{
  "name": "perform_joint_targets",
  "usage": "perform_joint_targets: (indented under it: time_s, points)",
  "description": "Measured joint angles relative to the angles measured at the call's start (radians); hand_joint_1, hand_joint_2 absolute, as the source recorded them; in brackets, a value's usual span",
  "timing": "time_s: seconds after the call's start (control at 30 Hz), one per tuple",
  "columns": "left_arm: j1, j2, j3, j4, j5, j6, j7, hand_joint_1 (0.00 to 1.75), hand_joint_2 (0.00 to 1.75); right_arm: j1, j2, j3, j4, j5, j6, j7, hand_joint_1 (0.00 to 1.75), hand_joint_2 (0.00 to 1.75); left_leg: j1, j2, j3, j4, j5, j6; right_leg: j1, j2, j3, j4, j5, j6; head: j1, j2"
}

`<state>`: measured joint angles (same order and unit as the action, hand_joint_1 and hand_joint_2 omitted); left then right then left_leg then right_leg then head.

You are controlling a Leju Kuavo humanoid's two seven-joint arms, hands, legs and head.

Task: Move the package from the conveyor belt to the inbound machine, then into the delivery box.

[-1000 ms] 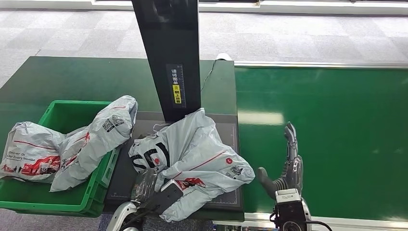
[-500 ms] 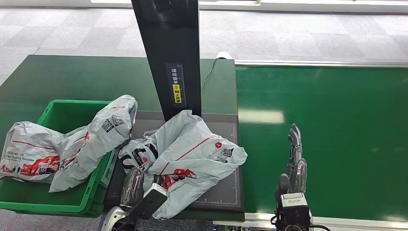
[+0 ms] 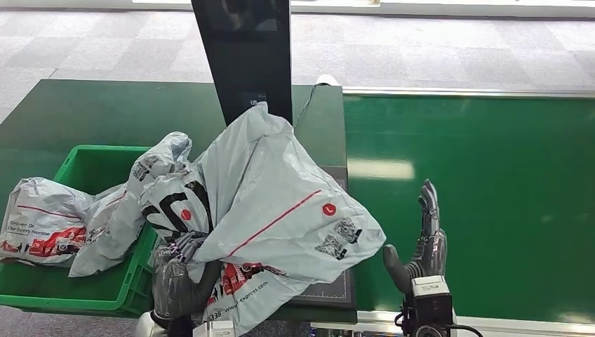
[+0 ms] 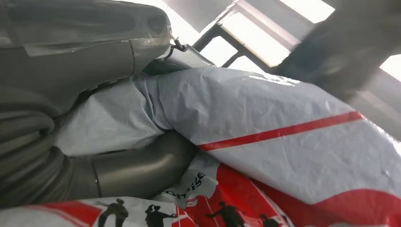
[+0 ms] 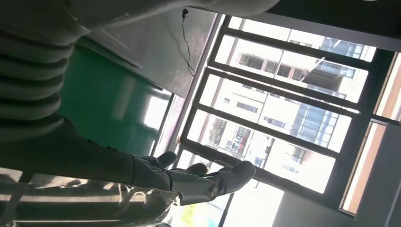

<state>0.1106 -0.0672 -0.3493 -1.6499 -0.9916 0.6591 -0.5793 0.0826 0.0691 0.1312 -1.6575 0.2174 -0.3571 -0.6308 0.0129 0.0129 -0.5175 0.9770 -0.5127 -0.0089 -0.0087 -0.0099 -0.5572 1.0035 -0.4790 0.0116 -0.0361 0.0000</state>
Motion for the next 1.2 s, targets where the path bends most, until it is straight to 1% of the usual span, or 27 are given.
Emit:
perform_joint_targets:
  time_s: [0.2, 0.47, 0.53, 0.7, 0.9, 0.97, 1.03, 1.2]
  points:
    - [0.027, 0.001, -0.052, -0.141, -0.025, 0.002, -0.096, 1.75, 1.75, -0.018, -0.004, 0.0, 0.026, -0.013, 0.014, 0.016, 0.0, 1.75, 0.0, 0.0, 0.0, 0.0, 0.0, 0.0, 0.0, 0.0, 0.0, 0.0, 0.0, 0.0, 0.0, 0.0]
    - [0.029, -0.005, -0.044, -0.249, -0.048, 0.002, -0.097, 1.75, 1.75, -0.019, -0.007, 0.0, 0.04, -0.013, 0.016, 0.016, 0.0, 1.75, 0.0, 0.0, 0.0, 0.0, 0.0, 0.0, 0.0, 0.0, 0.0, 0.0, 0.0, 0.0, 0.0, 0.0]
    - [0.027, -0.02, -0.024, -0.287, -0.076, 0.002, -0.094, 1.75, 1.75, -0.018, -0.008, 0.0, 0.042, -0.013, 0.016, 0.016, 0.0, 1.75, 0.0, 0.0, 0.0, 0.0, 0.0, 0.0, 0.0, 0.0, 0.0, 0.0, 0.0, 0.0, 0.0, 0.0]
    - [0.026, -0.075, 0.037, -0.385, -0.121, 0.002, -0.096, 1.75, 1.75, -0.016, -0.008, -0.001, 0.045, -0.013, 0.016, 0.016, 0.0, 1.75, 0.0, 0.0, 0.0, 0.0, 0.0, 0.0, 0.0, 0.0, 0.0, 0.0, 0.0, 0.0, 0.0, 0.0]
    - [0.029, -0.104, 0.072, -0.43, -0.123, 0.002, -0.101, 1.75, 1.75, -0.013, -0.007, -0.001, 0.046, -0.011, 0.016, 0.016, 0.0, 1.75, 0.0, 0.0, 0.0, 0.0, 0.0, 0.0, 0.0, 0.0, 0.0, 0.0, 0.0, 0.0, 0.0, 0.0]
    - [0.029, -0.125, 0.108, -0.445, -0.098, 0.002, -0.107, 1.75, 1.75, -0.008, -0.007, -0.002, 0.046, -0.009, 0.015, 0.016, 0.0, 1.75, 0.0, 0.0, 0.0, 0.0, 0.0, 0.0, 0.0, 0.0, 0.0, 0.0, 0.0, 0.0, 0.0, 0.0]
    - [0.022, -0.15, 0.171, -0.455, -0.011, 0.002, -0.112, 1.75, 1.75, -0.001, -0.006, -0.004, 0.045, -0.004, 0.01, 0.015, 0.0, 1.75, 0.0, 0.0, 0.0, 0.0, 0.0, 0.0, 0.0, 0.0, 0.0, 0.0, 0.0, 0.0, 0.0, 0.0]
    - [-0.011, -0.204, 0.388, -0.452, 0.298, 0.002, -0.113, 1.75, 1.75, 0.024, -0.004, -0.012, 0.026, 0.003, -0.01, 0.017, 0.0, 1.75, 0.0, 0.0, 0.0, 0.0, 0.0, 0.0, 0.0, 0.0, 0.0, 0.0, 0.0, 0.0, 0.0, 0.0]
